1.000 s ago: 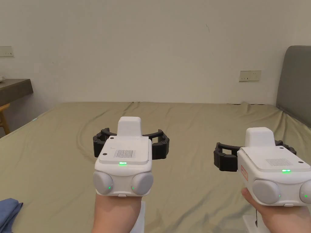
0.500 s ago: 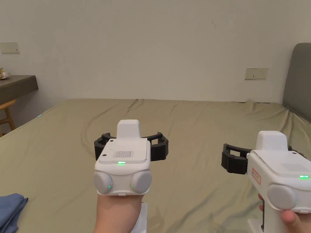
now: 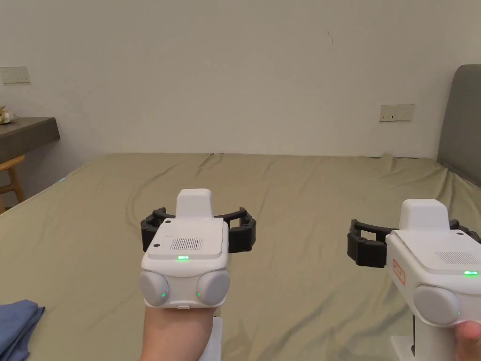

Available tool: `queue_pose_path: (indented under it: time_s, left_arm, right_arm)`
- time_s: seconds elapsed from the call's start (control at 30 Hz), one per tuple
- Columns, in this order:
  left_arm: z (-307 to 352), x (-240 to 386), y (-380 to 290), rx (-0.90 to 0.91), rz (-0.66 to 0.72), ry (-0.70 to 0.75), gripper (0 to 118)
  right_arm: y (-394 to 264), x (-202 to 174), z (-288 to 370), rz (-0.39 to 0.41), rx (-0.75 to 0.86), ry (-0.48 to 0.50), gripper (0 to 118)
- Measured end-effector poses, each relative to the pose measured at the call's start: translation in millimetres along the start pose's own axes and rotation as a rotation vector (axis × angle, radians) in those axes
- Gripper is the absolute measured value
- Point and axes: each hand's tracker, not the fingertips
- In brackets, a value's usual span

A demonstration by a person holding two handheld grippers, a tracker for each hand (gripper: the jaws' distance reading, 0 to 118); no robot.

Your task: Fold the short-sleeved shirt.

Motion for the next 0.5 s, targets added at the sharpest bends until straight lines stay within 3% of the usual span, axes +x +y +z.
queue_pose_path:
  time_s: [0.5]
  left_arm:
    - [3.7, -0.1, 2.1, 0.029, -0.001, -0.013, 118]
  right_arm:
    - [-1.5, 1.7, -0.1, -0.001, 0.002, 0.001, 118]
